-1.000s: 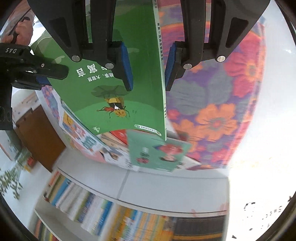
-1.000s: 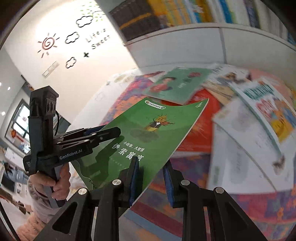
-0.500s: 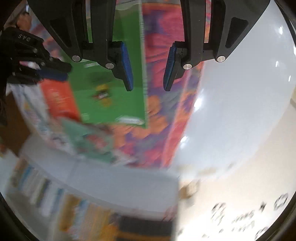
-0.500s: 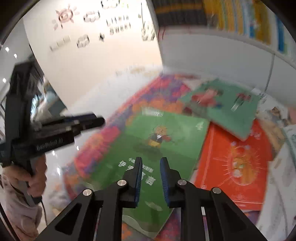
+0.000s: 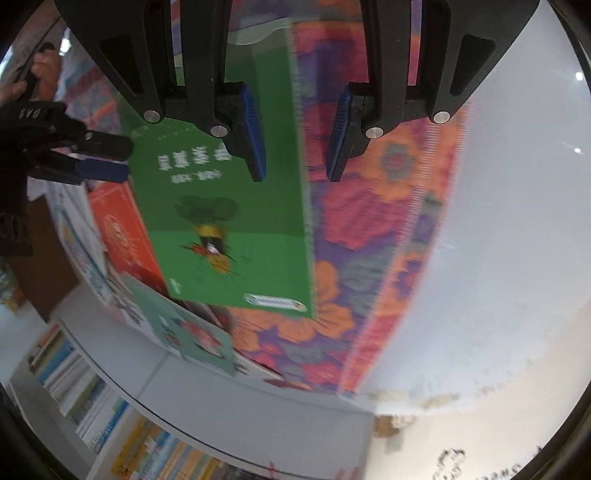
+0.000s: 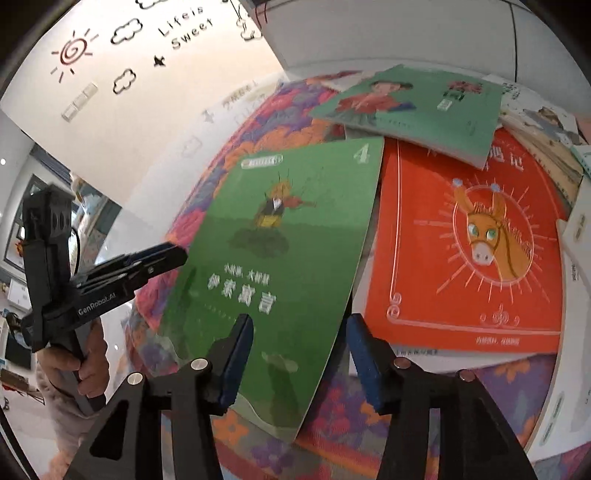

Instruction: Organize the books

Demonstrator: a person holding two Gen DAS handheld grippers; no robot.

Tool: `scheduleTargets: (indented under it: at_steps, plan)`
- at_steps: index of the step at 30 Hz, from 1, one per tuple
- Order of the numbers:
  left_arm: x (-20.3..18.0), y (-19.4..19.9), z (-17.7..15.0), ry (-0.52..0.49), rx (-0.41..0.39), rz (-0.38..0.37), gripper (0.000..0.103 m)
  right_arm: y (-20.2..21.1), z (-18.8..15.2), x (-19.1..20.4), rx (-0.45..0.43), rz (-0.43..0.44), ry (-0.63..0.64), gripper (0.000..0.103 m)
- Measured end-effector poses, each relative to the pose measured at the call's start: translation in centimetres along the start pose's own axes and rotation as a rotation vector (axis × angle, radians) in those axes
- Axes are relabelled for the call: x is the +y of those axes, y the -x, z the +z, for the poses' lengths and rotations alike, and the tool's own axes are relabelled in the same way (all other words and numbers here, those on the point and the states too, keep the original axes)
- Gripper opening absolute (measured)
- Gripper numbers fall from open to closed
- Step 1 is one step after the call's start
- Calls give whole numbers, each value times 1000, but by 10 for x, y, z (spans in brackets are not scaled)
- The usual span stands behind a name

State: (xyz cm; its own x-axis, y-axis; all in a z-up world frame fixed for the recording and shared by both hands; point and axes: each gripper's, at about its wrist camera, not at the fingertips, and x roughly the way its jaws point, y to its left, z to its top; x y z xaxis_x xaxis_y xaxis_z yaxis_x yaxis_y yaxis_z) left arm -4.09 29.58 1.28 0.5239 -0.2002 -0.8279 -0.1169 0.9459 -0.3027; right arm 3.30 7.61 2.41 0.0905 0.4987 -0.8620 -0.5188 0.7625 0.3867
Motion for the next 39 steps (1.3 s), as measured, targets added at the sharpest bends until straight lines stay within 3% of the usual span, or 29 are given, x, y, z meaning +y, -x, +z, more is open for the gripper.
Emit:
scheduleTargets:
  at_steps: [2, 4, 12, 21, 29, 34, 39]
  plan:
    - [-4, -7, 0, -18, 10, 5, 32, -1, -1, 3, 2, 18, 11, 54]
    - [-6, -8, 1, -29, 2, 28, 32, -14, 0, 0, 59, 59, -17, 55]
    - [24, -4, 15, 56, -11, 50, 32, -34, 14, 27, 45, 45, 20, 55]
    - [30, -1, 20, 38, -22, 207, 38, -46, 23, 52, 49, 64, 40, 56]
    - [36, -3, 25, 88, -26, 222, 42, -43, 18, 57, 36, 88, 84, 56]
    - [36, -6, 24, 106, -30, 224, 42, -39, 16, 47, 31, 163, 38, 56]
    - [30, 3, 22, 104, -52, 345, 42, -33, 9, 44, 40, 195, 17, 56]
